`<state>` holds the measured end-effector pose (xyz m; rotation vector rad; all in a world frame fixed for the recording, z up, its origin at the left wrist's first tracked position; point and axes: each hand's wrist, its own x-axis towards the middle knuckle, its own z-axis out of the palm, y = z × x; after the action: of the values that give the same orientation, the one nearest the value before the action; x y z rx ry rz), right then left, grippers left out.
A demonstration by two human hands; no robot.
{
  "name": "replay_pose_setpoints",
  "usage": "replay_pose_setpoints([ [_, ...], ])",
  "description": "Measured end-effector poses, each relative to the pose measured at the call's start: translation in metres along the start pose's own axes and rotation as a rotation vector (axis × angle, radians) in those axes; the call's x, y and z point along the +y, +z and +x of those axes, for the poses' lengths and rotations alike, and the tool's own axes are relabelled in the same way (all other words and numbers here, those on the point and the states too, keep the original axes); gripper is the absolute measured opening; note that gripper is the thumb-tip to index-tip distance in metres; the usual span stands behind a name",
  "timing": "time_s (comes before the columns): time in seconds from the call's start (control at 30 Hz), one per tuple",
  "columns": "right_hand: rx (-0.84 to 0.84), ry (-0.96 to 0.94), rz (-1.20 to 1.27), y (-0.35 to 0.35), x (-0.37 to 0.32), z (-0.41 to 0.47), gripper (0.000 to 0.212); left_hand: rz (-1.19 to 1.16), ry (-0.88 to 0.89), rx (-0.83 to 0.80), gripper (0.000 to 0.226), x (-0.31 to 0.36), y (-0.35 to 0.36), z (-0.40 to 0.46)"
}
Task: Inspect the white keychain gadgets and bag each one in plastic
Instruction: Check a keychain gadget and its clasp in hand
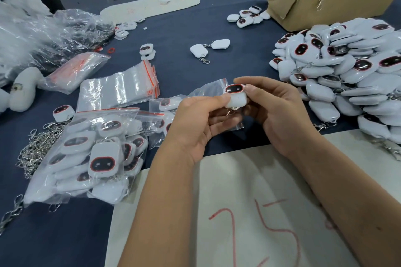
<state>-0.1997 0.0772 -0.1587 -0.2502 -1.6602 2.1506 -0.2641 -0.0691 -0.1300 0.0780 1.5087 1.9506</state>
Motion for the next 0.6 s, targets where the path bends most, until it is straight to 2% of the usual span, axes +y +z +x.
replay_pose_setpoints([
  [0.13, -0.016, 0.007, -0.021, -0.0009, 0.0011, 0.0003, 0.026, -0.019, -0.024, -0.017, 0.03, 0.0011, -0.001, 0.0012],
  [0.27, -0.035, 0.002, 0.003, -0.002, 0.0017, 0.001, 0.025, -0.01, -0.015, -0.015, 0.019, 0.0, -0.001, 0.0019],
  [0.4, -0.011, -0.05, -0.048, -0.0043, 0.0045, 0.0032, 0.019, 0.066, 0.078, 0.009, 0.013, -0.0044, -0.0022, 0.005],
  [0.5, -0.015, -0.106, -0.097, -0.0047, 0.0052, 0.0031, 0.023, 0.13, 0.127, 0.014, 0.006, -0.0045, -0.0038, 0.0034],
  [0.6, -0.011, -0.156, -0.159, -0.0034, 0.0053, 0.0021, 0.026, 0.187, 0.205, 0.025, 0.021, -0.0062, -0.0055, 0.0034],
])
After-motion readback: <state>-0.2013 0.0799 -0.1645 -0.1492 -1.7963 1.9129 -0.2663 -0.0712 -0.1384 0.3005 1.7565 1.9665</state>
